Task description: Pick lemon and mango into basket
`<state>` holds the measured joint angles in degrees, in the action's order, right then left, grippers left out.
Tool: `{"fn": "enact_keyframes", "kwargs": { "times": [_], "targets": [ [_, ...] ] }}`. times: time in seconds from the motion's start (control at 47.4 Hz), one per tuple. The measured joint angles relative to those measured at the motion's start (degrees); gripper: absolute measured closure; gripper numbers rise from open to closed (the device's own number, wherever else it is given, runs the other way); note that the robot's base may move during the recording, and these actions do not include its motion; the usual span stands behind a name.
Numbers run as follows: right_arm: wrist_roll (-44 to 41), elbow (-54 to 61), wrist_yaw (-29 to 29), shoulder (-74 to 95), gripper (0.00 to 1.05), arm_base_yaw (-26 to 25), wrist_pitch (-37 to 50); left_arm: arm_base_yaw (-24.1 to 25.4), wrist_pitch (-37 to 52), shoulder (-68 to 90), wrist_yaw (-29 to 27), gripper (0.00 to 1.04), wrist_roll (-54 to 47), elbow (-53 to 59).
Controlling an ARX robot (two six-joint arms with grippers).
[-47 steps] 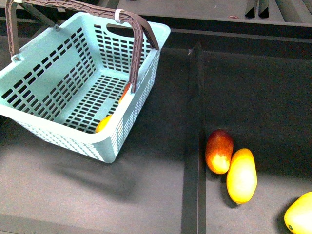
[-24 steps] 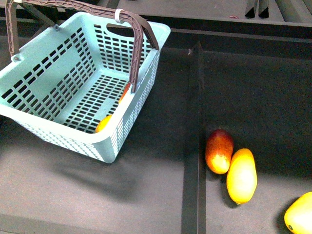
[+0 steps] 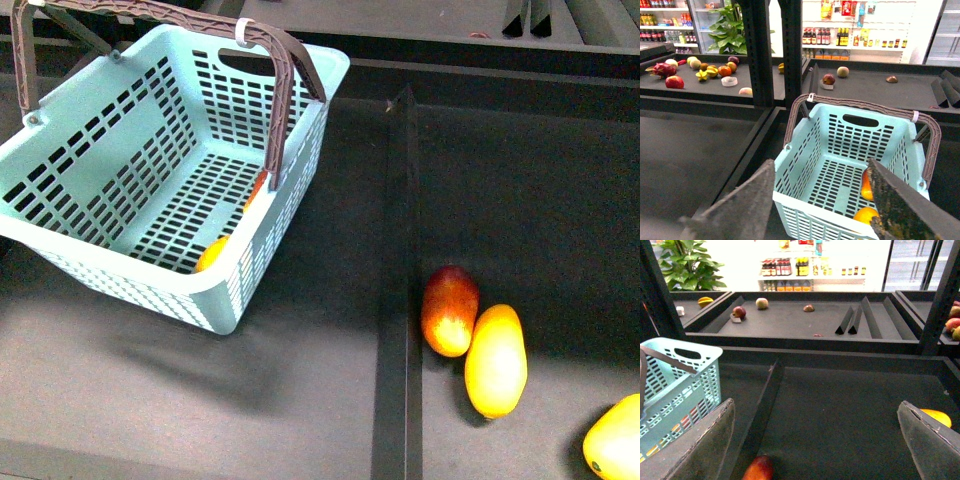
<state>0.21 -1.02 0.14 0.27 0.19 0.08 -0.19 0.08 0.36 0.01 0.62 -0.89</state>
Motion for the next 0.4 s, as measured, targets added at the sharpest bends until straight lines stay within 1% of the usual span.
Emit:
{"fn": "enact_keyframes", "kwargs": {
  "times": [0.021, 0.211, 0.232, 0.401],
  "targets": [
    [0.0, 0.0, 0.0, 0.0, 0.09, 0.02, 0.0, 0.0, 0.0, 0.0, 0.0, 0.42, 0.0, 0.0],
    [0.0, 0.0, 0.0, 0.0, 0.09, 0.0, 0.0, 0.0, 0.0, 0.0, 0.0, 0.11, 0.0, 0.0],
    [0.0, 0.0, 0.0, 0.0, 0.09, 0.0, 0.0, 0.0, 0.0, 0.0, 0.0, 0.06, 0.0, 0.0],
    [0.0, 0.0, 0.0, 0.0, 0.09, 0.02, 0.0, 0.0, 0.0, 0.0, 0.0, 0.07, -0.11, 0.0]
  ]
}}
